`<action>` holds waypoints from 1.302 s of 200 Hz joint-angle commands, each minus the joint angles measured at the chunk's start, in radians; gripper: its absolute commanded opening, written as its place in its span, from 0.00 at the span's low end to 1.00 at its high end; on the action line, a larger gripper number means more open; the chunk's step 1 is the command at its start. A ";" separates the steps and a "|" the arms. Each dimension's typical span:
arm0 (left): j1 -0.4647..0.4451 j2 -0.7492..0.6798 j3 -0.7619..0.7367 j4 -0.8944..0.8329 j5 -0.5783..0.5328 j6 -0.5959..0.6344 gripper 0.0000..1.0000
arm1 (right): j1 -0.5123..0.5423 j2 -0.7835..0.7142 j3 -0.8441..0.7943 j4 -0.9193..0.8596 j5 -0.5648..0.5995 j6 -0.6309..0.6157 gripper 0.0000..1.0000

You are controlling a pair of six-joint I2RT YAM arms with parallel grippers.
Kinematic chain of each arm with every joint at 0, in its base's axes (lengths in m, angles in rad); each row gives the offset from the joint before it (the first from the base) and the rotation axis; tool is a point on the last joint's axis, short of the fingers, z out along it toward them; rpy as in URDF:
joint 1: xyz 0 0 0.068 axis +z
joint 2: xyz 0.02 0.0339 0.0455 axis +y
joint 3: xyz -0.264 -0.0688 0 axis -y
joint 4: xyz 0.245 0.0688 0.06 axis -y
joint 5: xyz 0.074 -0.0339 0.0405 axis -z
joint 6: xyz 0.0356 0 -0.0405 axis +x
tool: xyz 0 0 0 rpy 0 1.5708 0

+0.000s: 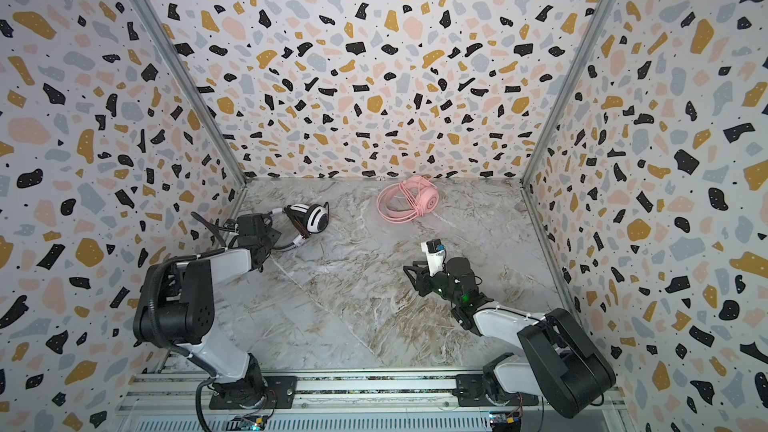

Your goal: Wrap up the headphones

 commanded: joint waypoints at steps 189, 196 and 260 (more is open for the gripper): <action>0.002 -0.571 -0.706 0.812 -0.140 0.708 0.62 | -0.376 -0.166 -0.317 0.424 0.986 -0.080 0.76; 0.003 -0.550 -0.704 0.822 -0.138 0.716 0.62 | -0.373 -0.122 -0.315 0.487 0.979 -0.106 0.76; 0.001 -0.350 -0.693 0.985 -0.008 0.736 0.62 | -0.377 0.143 -0.235 0.690 0.572 -0.336 0.81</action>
